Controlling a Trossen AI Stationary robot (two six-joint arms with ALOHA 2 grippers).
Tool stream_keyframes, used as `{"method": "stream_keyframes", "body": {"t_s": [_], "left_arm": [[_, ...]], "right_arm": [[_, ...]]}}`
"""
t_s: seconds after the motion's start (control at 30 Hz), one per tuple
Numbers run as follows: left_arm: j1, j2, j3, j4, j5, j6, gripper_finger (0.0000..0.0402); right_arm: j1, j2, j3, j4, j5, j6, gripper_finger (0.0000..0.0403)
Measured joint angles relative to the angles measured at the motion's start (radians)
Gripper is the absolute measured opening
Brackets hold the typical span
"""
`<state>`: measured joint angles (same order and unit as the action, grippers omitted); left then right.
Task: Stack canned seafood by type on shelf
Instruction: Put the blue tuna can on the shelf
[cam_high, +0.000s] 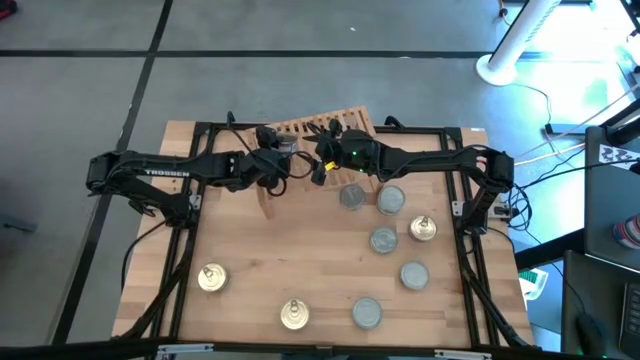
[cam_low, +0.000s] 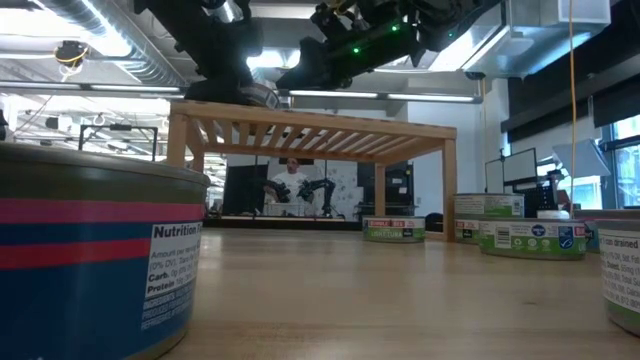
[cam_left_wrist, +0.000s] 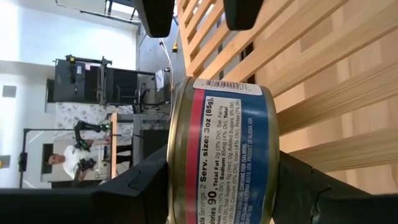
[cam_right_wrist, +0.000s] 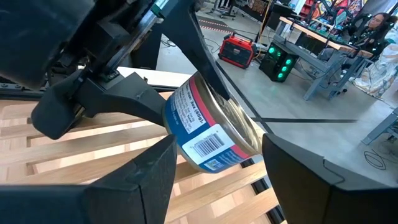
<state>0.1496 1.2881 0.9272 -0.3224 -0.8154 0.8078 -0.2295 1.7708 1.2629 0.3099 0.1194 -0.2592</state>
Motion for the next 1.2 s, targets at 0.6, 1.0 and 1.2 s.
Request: {"method": "stream_keyframes", "body": {"t_s": [0.6, 1.0, 1.2], "left_arm": [[0.043, -0.003, 0.0, -0.012, 0.068, -0.05, 0.021], [0.025, -0.009, 0.0, -0.015, 0.073, -0.062, 0.0315], [-0.001, -0.016, 0.0, -0.018, 0.075, -0.095, 0.0327]], "right_arm": [[0.0, 0.0, 0.0, -0.002, 0.0, 0.0, 0.0237], [0.0, 0.0, 0.0, -0.002, 0.0, 0.0, 0.0237], [0.0, 0.0, 0.0, -0.002, 0.0, 0.0, 0.0237]]}}
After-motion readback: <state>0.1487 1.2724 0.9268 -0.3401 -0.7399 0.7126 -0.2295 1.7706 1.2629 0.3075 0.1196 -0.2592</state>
